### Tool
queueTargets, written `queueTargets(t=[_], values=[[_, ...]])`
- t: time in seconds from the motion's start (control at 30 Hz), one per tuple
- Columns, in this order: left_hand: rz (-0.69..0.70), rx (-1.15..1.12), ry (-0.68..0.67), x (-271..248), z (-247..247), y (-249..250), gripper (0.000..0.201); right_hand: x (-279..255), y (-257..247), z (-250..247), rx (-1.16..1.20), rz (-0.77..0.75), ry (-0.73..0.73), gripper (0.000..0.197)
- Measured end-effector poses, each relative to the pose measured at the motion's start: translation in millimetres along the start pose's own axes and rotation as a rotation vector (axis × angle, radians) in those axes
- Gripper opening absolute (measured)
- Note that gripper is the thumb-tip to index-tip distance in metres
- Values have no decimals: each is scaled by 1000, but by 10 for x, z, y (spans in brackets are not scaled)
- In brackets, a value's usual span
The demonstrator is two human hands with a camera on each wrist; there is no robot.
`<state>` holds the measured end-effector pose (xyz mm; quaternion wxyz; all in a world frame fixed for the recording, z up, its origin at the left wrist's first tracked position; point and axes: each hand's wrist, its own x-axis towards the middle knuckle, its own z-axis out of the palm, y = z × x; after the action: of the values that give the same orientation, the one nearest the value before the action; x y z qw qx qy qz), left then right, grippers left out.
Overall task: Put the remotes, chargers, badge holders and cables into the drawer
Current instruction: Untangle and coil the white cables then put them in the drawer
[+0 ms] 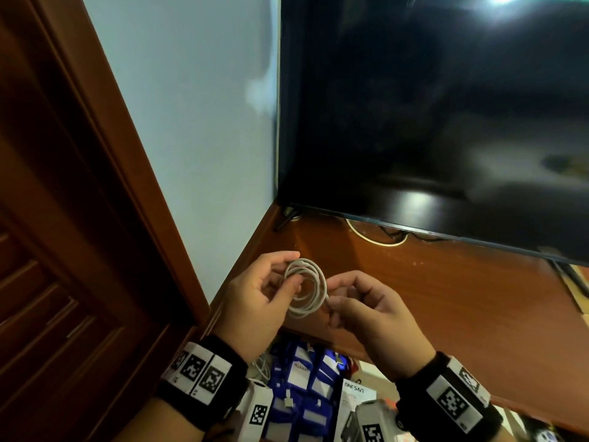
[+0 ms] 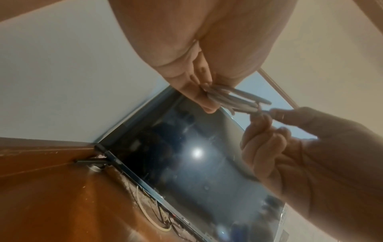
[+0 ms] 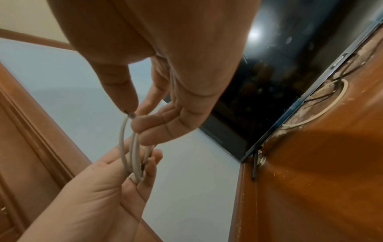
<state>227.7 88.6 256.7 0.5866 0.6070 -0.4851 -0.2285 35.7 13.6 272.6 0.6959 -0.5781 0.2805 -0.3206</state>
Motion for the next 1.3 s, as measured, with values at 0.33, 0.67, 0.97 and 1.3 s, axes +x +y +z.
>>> queueTargets(t=[0.33, 0.67, 0.97, 1.3], values=[[57, 81, 0, 37, 32, 54, 37, -82, -92, 4, -90, -122, -24, 31], [-153, -144, -252, -4, -45, 86, 61, -17, -124, 52, -363, -100, 203, 15], [-150, 5, -186, -60, -23, -34, 73, -14, -93, 88, -436, -75, 234, 12], [-236, -78, -231, 11, -105, 8, 71, -24, -251, -19, -324, -89, -97, 19]])
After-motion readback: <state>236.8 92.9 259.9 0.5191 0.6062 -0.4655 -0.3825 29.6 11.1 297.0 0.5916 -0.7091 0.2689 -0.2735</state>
